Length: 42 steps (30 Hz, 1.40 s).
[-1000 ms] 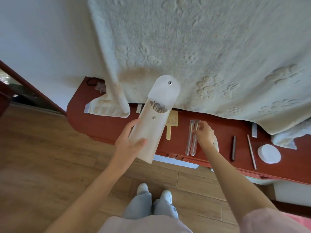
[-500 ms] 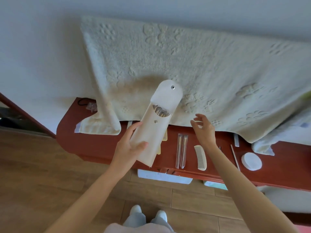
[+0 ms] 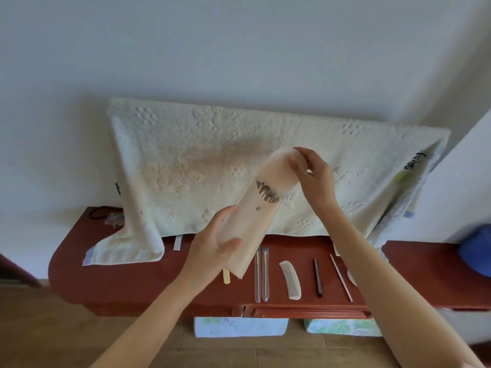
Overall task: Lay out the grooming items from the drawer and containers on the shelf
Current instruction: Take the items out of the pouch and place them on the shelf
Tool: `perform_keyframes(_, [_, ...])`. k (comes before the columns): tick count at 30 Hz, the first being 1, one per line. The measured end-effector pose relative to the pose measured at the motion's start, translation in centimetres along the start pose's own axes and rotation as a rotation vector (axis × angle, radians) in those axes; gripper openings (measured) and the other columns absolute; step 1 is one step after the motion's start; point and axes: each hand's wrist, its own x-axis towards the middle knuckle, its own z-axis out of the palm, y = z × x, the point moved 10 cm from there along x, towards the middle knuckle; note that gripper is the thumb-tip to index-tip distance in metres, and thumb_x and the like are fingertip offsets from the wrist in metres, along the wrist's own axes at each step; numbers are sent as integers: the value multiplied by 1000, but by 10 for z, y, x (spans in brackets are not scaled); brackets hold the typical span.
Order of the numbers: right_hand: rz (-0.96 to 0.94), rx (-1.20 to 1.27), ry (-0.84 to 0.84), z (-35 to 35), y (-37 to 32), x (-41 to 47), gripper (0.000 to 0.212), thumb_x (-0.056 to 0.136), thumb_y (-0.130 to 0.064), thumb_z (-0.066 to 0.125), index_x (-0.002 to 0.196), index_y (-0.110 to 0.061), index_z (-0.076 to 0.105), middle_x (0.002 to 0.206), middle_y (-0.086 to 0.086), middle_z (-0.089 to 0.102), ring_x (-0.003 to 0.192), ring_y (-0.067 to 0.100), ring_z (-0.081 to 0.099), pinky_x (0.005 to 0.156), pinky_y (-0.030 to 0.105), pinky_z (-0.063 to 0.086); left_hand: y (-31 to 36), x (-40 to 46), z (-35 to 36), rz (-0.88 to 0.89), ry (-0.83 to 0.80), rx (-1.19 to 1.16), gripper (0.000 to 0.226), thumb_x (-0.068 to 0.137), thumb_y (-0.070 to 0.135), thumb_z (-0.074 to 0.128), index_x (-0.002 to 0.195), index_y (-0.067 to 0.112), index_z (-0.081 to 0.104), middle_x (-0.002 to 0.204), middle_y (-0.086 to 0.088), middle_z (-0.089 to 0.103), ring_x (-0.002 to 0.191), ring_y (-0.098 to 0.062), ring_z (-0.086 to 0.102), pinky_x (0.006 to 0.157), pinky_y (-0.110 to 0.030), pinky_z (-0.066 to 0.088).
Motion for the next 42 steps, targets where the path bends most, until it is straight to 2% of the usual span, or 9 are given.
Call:
perform_keyframes(3, [-19,69,17,-5,-12,-5,13,91,-25,63,97,-15,70,86,-8,68,79,4,60,69,19,46,6,-2,-3,14,24,25,58,85,14,63,123,53,42,116,20,56,97,-1,58,82,-33,52])
perform_keyframes(10, [-75,190,-100,17,-43,-36,6,88,-21,67,82,-20,71,87,-5,68,81,5,62,68,14,47,20,-9,-23,43,170,109,56,86,18,62,130,45,40,106,19,56,89,-6,58,75,-37,52])
perform_keyframes(20, [61,312,-217,65,-24,-70,11,85,-11,69,92,-17,75,87,-7,74,85,7,68,78,26,52,21,-14,-32,15,254,232,58,89,22,60,137,40,33,94,9,58,76,-8,55,60,-24,38])
perform_keyframes(24, [83,311,-207,71,-22,-79,16,84,-9,71,99,-14,74,89,-6,74,88,8,68,82,30,55,19,-17,-32,10,270,310,60,89,23,60,140,36,32,102,7,59,86,-14,57,65,-23,38])
perform_keyframes(31, [74,287,-178,74,-27,-86,19,83,-10,71,95,-24,74,88,-14,73,86,1,68,80,18,52,20,-24,-31,23,296,354,62,90,22,59,143,32,30,120,7,59,99,-16,58,72,-23,37])
perform_keyframes(34, [-98,120,-105,71,-42,-94,16,84,-10,71,97,-18,75,89,-18,70,81,-5,66,72,8,49,18,-26,-31,21,304,354,62,90,22,60,143,32,30,122,7,59,100,-17,59,73,-23,39])
perform_keyframes(36, [-206,30,-77,73,-48,-101,16,85,-9,70,99,-16,75,92,-13,72,82,0,67,71,12,52,16,-27,-31,19,300,348,62,90,21,60,143,32,30,125,6,58,100,-20,60,74,-24,42])
perform_keyframes(39, [-179,31,-65,74,-42,-102,16,86,-12,69,99,-18,75,92,-10,74,81,2,69,72,18,54,16,-29,-29,20,293,342,63,90,21,60,144,32,30,131,7,55,103,-19,60,78,-26,45])
perform_keyframes(42, [-142,93,-100,75,-45,-100,13,87,-16,68,98,-18,75,92,-15,72,84,-3,68,73,12,51,11,-29,-31,4,303,299,61,90,21,60,142,34,31,123,5,59,93,-14,60,71,-22,43])
